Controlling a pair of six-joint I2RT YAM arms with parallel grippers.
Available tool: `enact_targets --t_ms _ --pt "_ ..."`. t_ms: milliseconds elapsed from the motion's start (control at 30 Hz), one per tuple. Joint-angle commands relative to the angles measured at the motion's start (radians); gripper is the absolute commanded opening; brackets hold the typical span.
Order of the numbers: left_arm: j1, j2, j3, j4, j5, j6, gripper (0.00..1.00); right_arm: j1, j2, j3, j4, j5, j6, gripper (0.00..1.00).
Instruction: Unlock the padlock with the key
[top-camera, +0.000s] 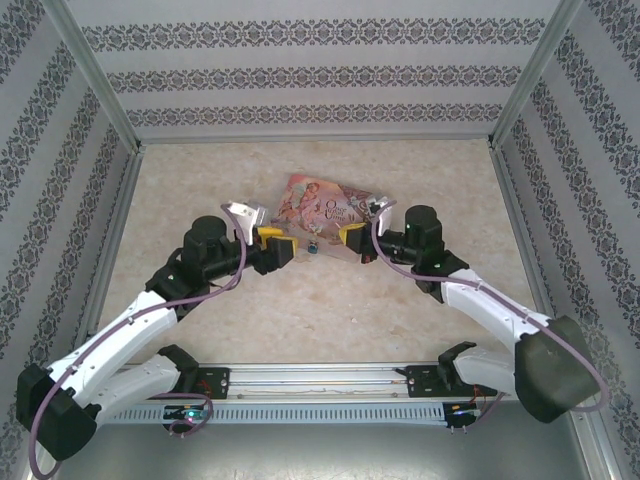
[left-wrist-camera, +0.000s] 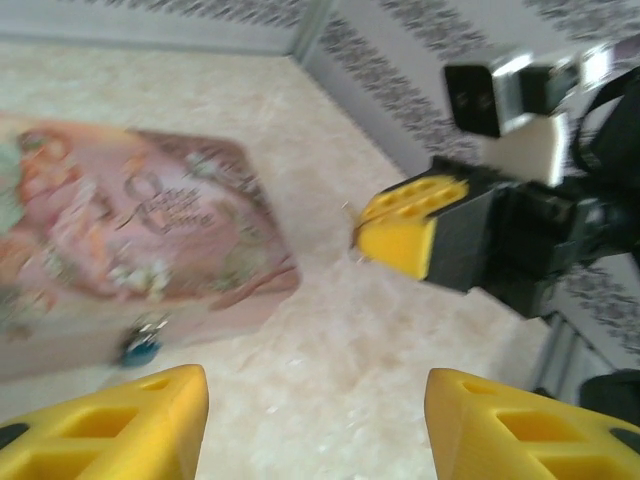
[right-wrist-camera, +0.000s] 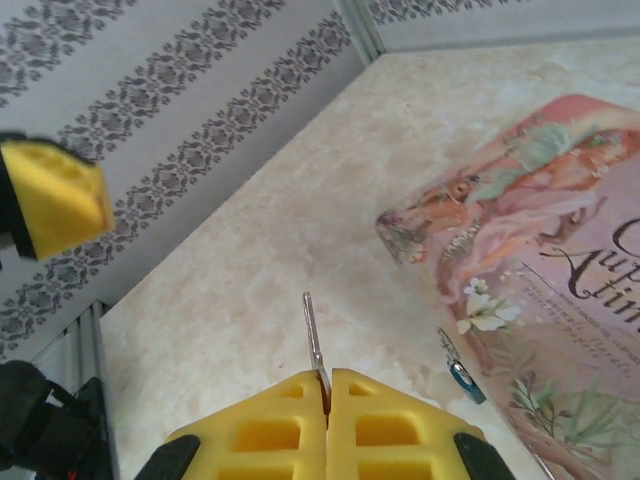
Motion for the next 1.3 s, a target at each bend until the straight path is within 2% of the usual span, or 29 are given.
enact_targets --t_ms 0,167,400,700,1100,1267 --pt "0.012 -0.011 -0.052 -0.050 -0.142 0.002 0.59 -0.009 0.059 0.046 0.040 0.053 0.049 0.00" --pt "0.011 0.031 -0.115 -0.029 -0.217 -0.061 0.66 -0.012 0.166 0.083 0.056 0.068 0.094 0.00" --pt "0.011 0.093 -0.147 -0.003 -0.292 -0.130 0.66 -0.039 0.310 0.144 0.073 0.060 0.161 0.00" --pt "0.010 0.140 -0.154 0.025 -0.132 -0.041 0.66 -0.049 0.427 0.188 0.083 0.024 0.171 0.00" --pt "0.011 0.238 -0.147 0.109 -0.074 -0.021 0.66 -0.047 0.506 0.154 0.081 0.005 0.185 0.00" --pt "0.010 0.313 -0.137 0.199 -0.032 -0.027 0.66 -0.042 0.510 0.132 0.083 0.010 0.185 0.00"
